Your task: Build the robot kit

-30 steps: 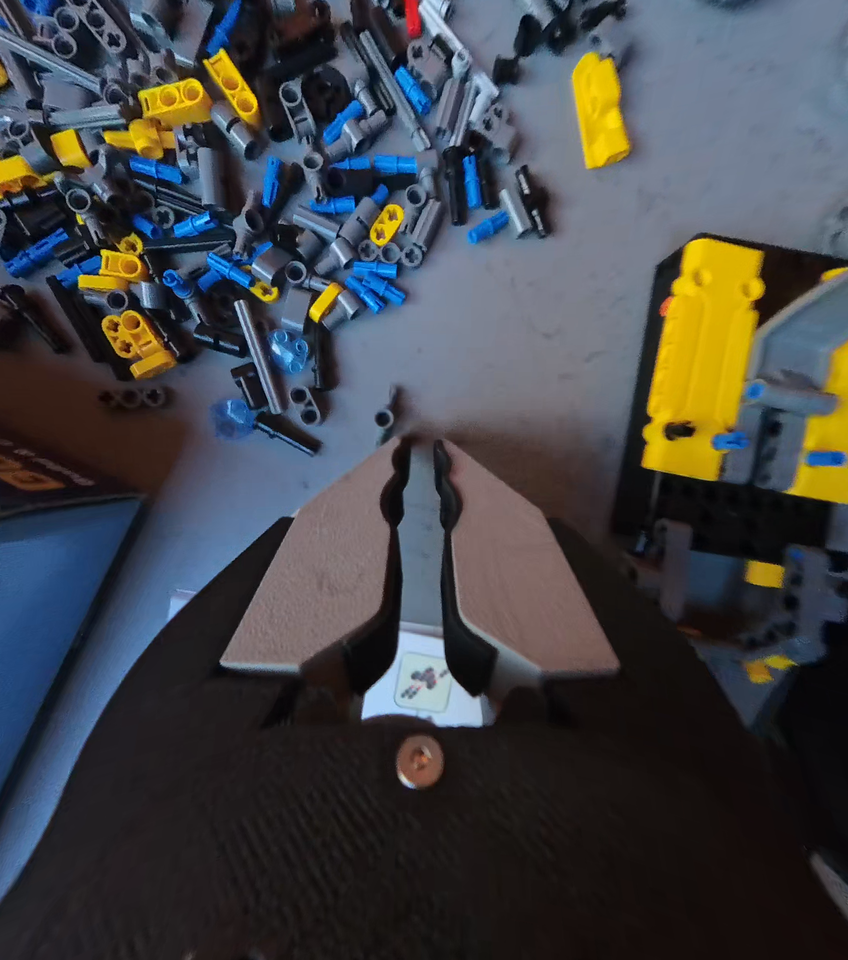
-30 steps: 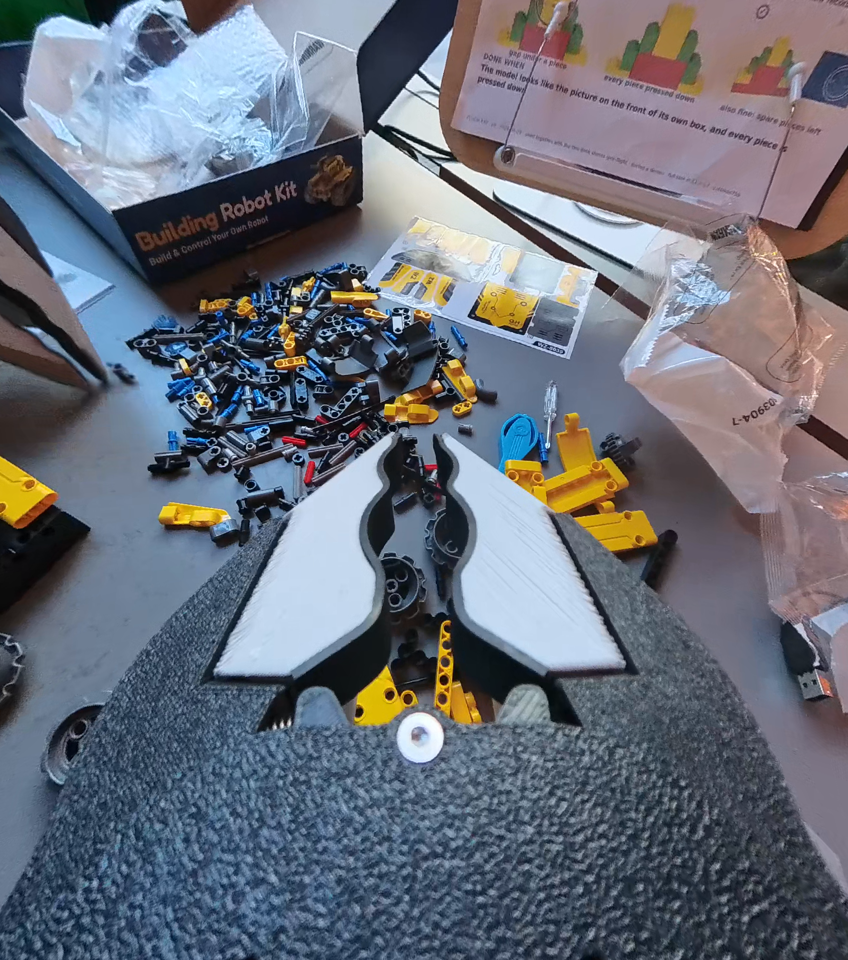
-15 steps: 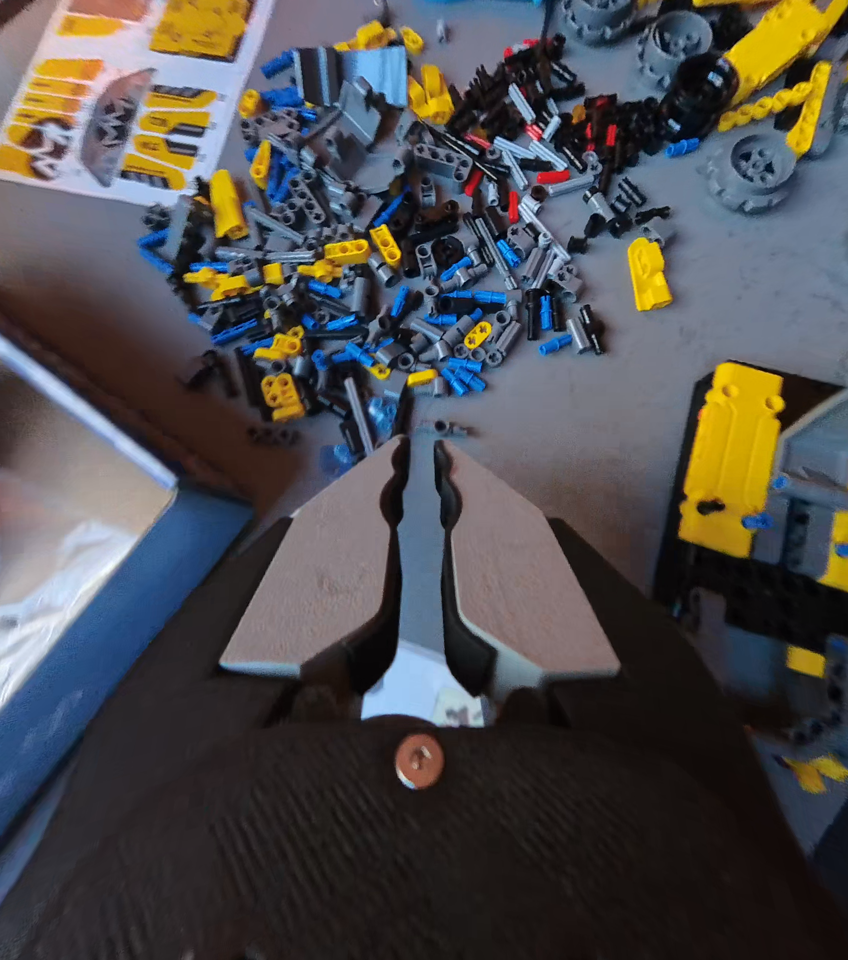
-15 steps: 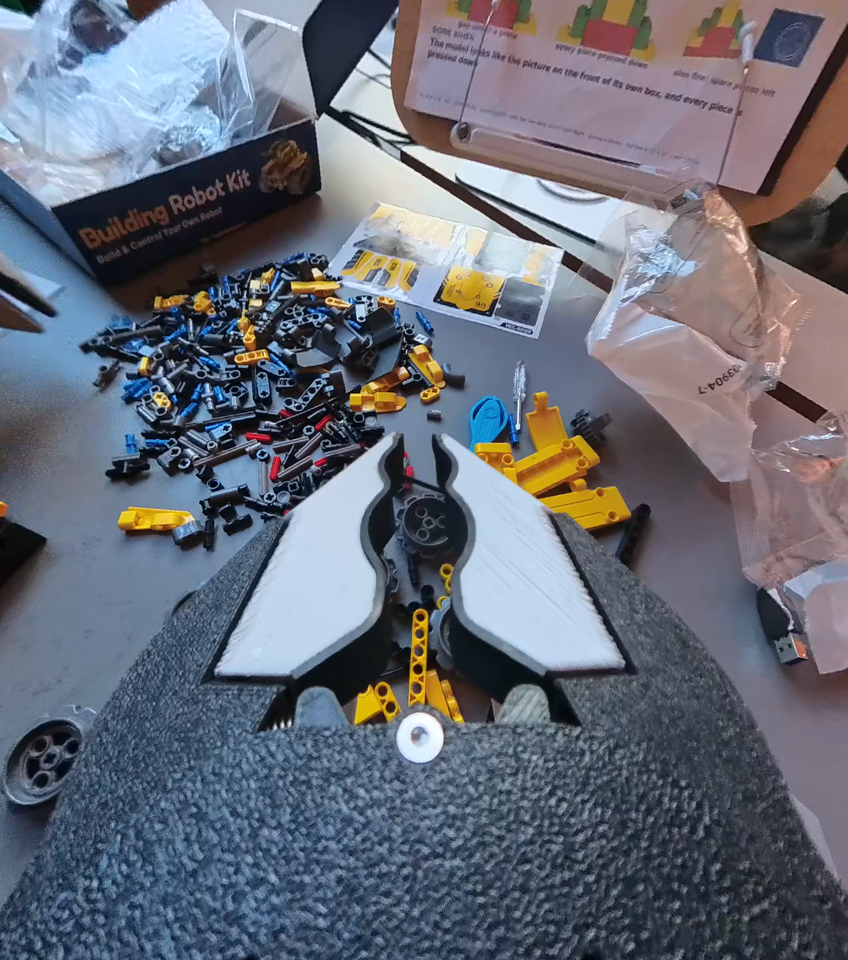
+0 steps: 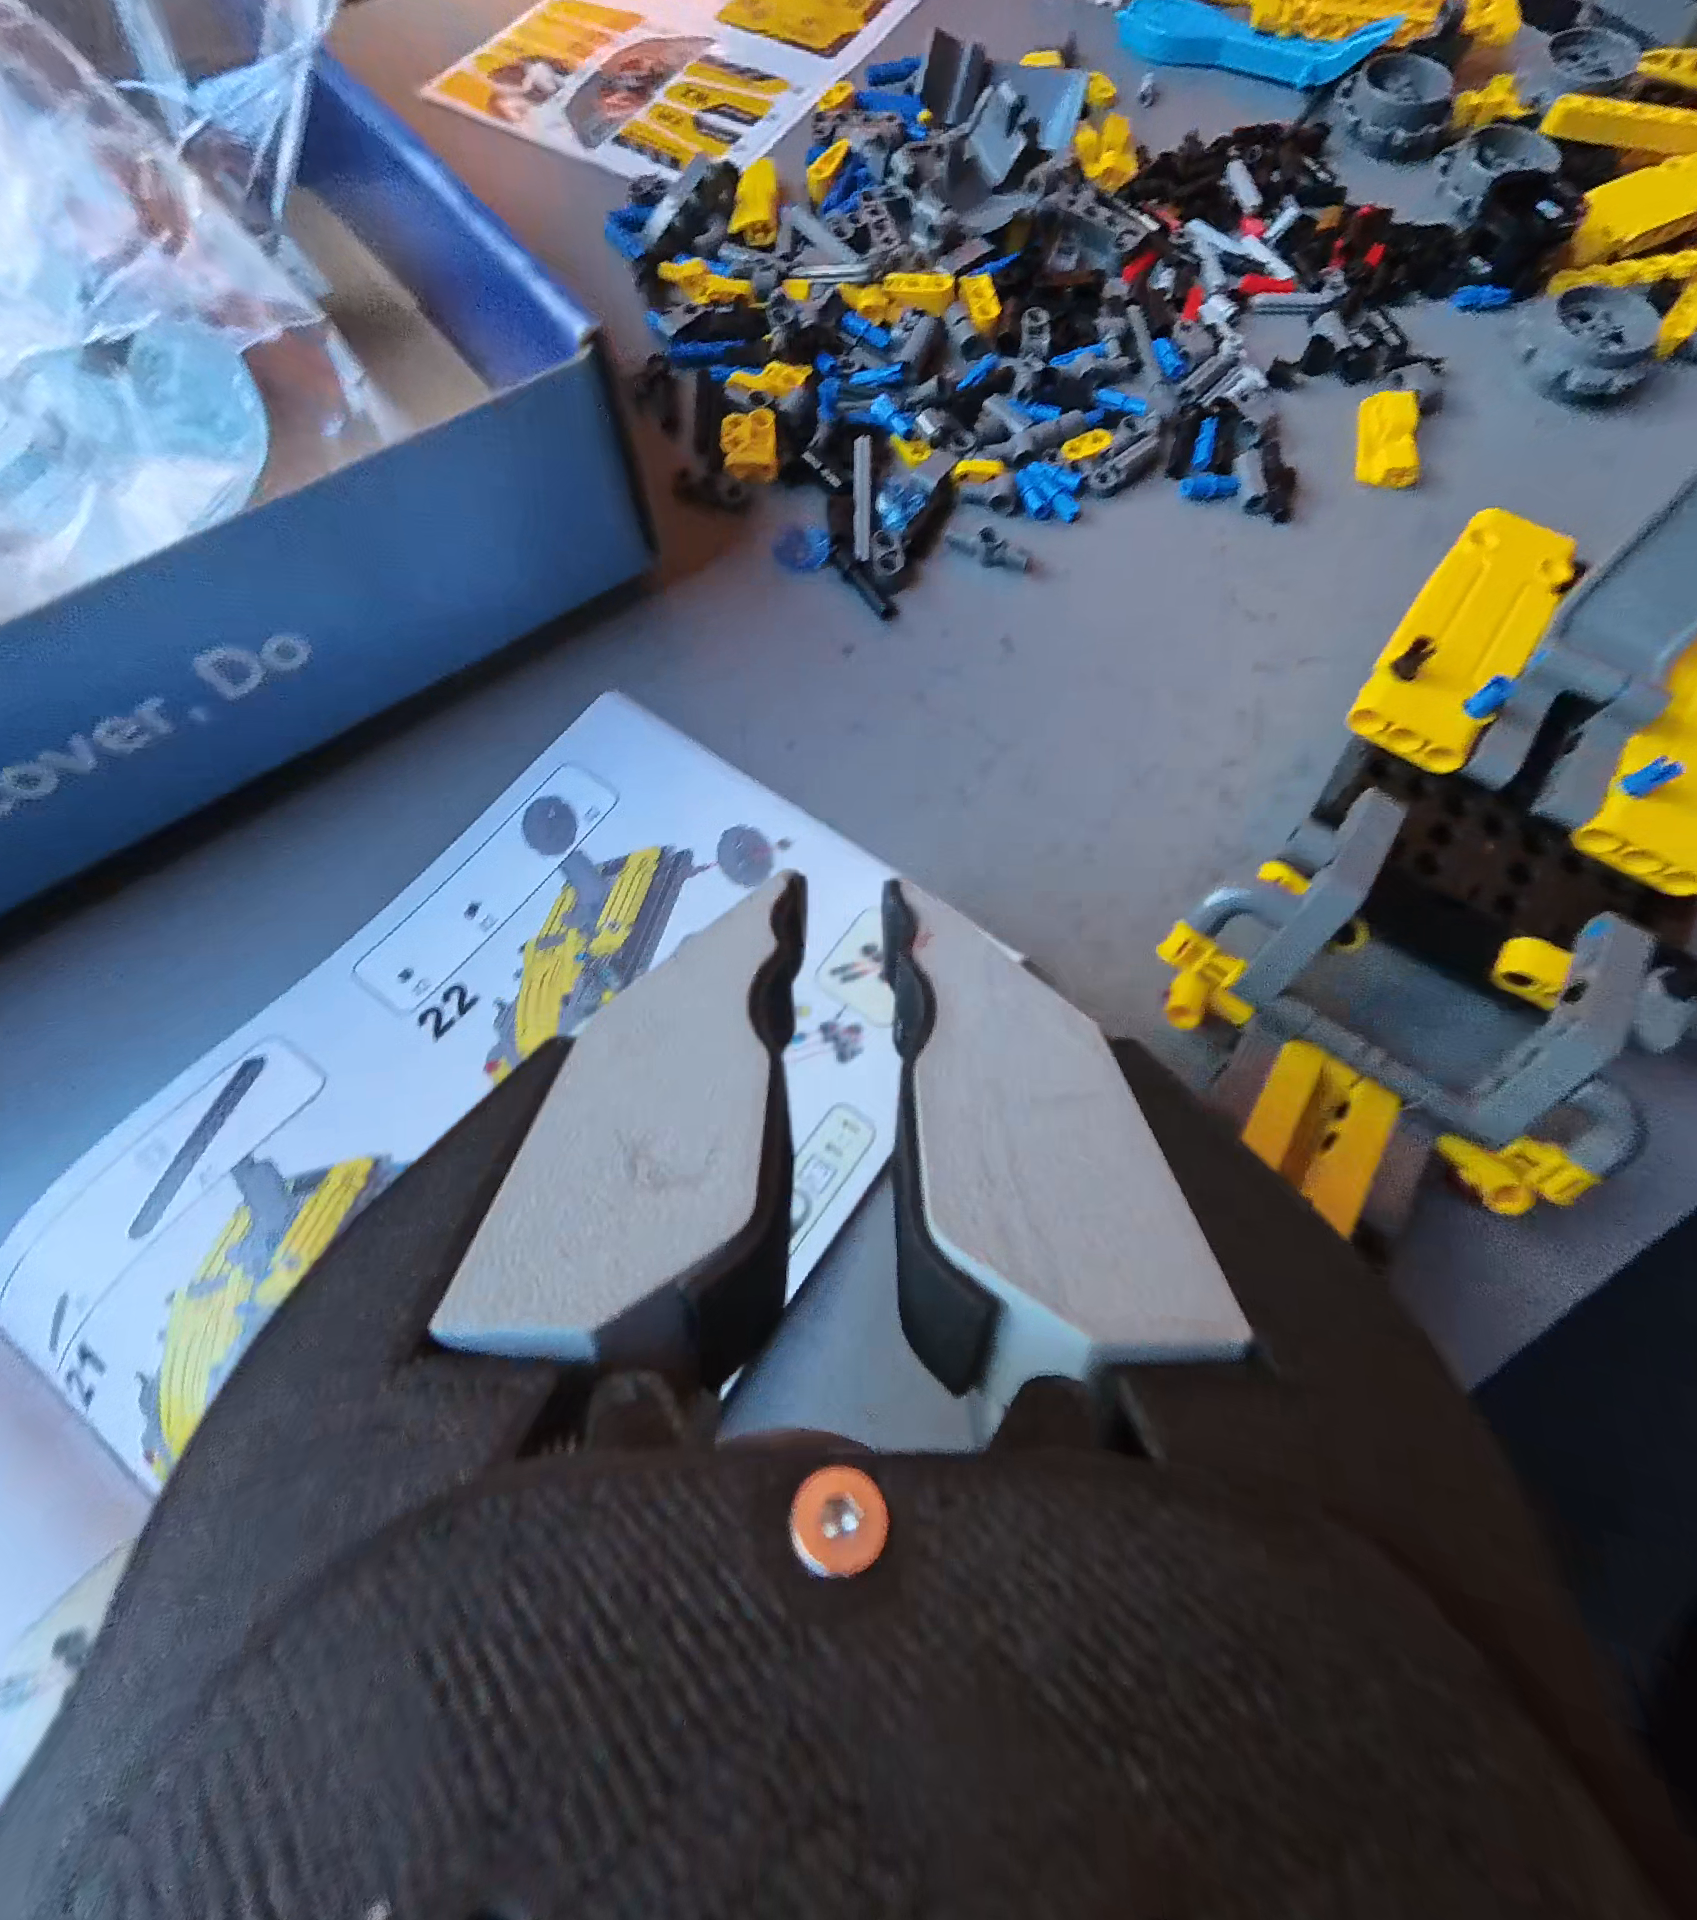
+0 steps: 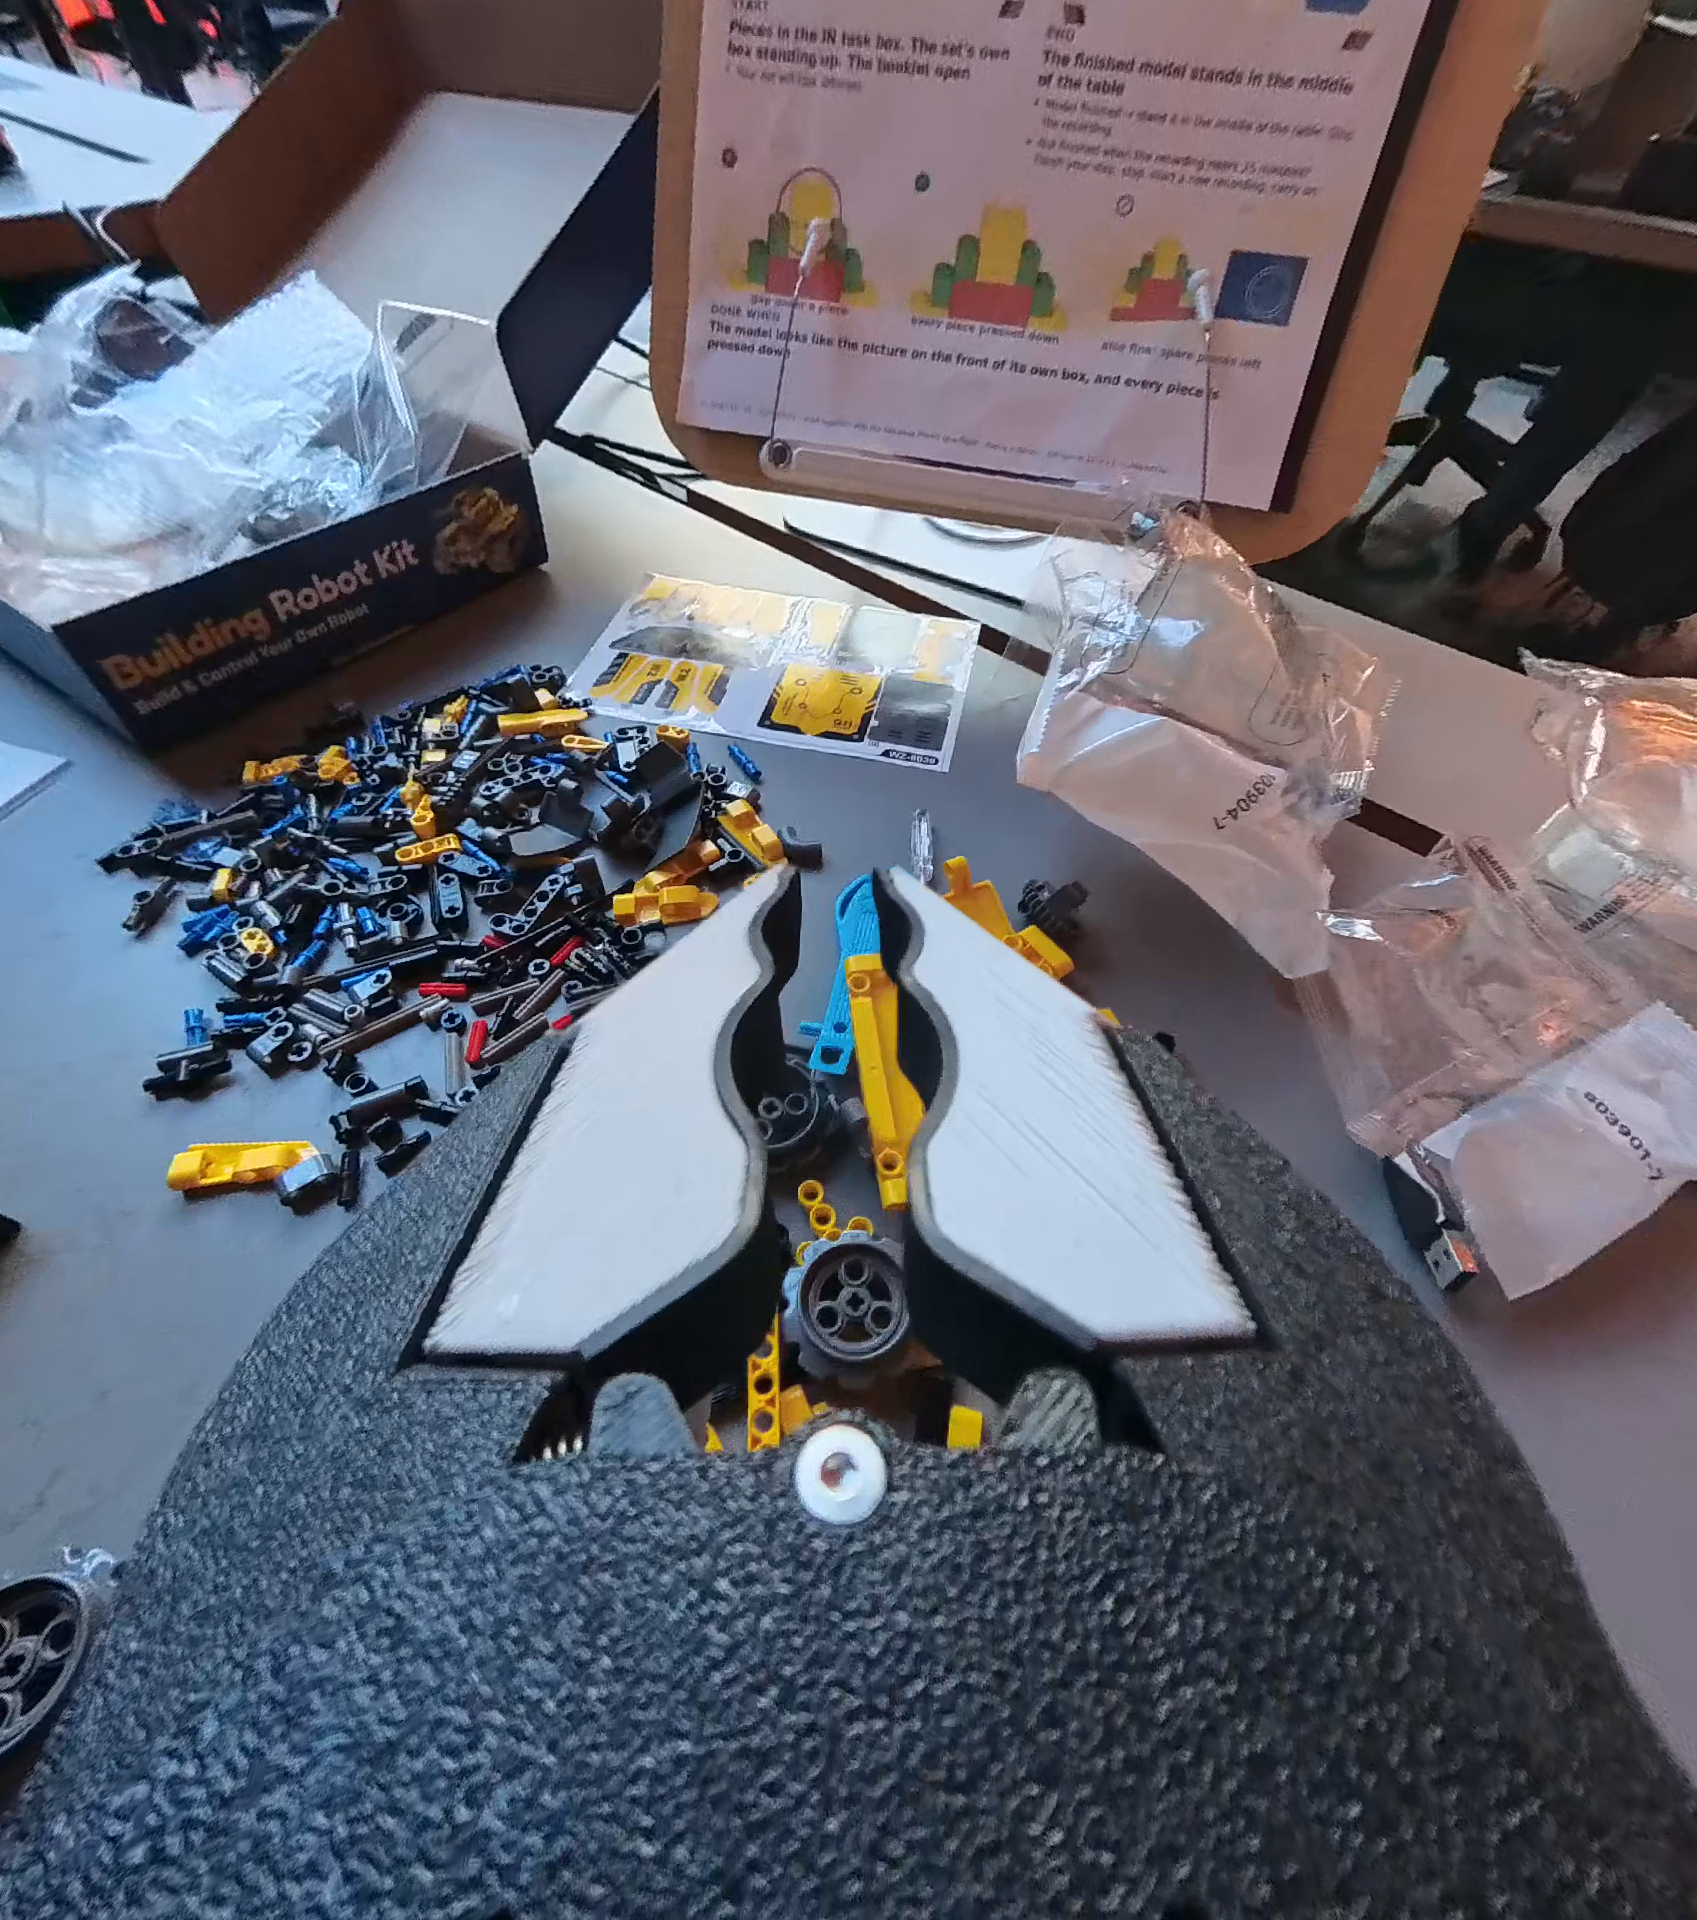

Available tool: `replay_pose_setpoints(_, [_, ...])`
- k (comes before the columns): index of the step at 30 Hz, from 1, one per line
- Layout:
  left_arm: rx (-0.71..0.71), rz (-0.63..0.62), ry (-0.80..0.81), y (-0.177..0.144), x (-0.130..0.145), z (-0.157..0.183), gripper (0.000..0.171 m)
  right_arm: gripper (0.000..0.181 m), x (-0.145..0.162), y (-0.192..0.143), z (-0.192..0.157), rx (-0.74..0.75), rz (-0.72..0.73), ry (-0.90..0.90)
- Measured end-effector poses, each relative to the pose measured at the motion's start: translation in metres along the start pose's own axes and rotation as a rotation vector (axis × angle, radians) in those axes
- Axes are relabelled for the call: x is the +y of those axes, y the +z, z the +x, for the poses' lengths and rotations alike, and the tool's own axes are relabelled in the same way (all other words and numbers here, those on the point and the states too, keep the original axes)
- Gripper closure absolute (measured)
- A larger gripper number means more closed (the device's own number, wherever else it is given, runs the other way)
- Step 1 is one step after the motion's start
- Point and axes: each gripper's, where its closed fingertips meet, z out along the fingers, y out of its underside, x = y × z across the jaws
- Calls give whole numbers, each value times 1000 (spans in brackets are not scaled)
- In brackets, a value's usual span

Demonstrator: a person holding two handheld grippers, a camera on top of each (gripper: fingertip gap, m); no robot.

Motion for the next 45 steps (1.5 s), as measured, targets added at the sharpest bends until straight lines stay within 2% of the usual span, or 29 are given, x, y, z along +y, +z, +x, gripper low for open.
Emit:
replay_pose_setpoints(4, [-41, 9, -37, -2, 20, -11, 160, 159, 2, 2, -6, -55, 3, 27])
replay_pose_setpoints(7, [-47, 64, -44, -9, 14, -14, 160, 153, 7, 8, -14, -94, -12, 33])
replay_pose_setpoints(12, [-20, 48, -23, -7, 17, -11, 159, 143, 25, 23, -39, -179, -97, -23])
replay_pose_setpoints(16, [-27, 57, -28, -8, 17, -12, 159, 145, 51, 25, -94, -430, -231, -123])
replay_pose_setpoints(19, [-36, 52, -38, -8, 17, -14, 156, 145, 68, 11, -134, -610, -291, -270])
replay_pose_setpoints(21, [-38, 48, -45, -8, 18, -15, 156, 146, 72, 6, -147, -653, -292, -335])
replay_pose_setpoints(23, [-45, 47, -42, -8, 18, -16, 156, 149, 70, 11, -139, -590, -297, -341])
replay_pose_setpoints(25, [-46, 39, -36, -7, 19, -15, 155, 148, 72, 19, -113, -483, -335, -294])
replay_pose_setpoints(28, [-44, 23, -34, -5, 20, -15, 155, 148, 90, 20, -76, -360, -435, -282])
replay_pose_setpoints(30, [-40, 12, -41, -4, 22, -15, 153, 148, 105, 20, -65, -322, -510, -298])
replay_pose_setpoints(35, [-29, -2, -57, -2, 23, -15, 153, 150, 105, 26, -81, -353, -502, -311])
replay_pose_setpoints(41, [-8, -34, -52, 1, 27, -13, 152, 152, 91, 27, -84, -352, -431, -312])
replay_pose_setpoints(45, [-10, -30, -52, 1, 27, -13, 152, 153, 101, 28, -89, -383, -466, -307])
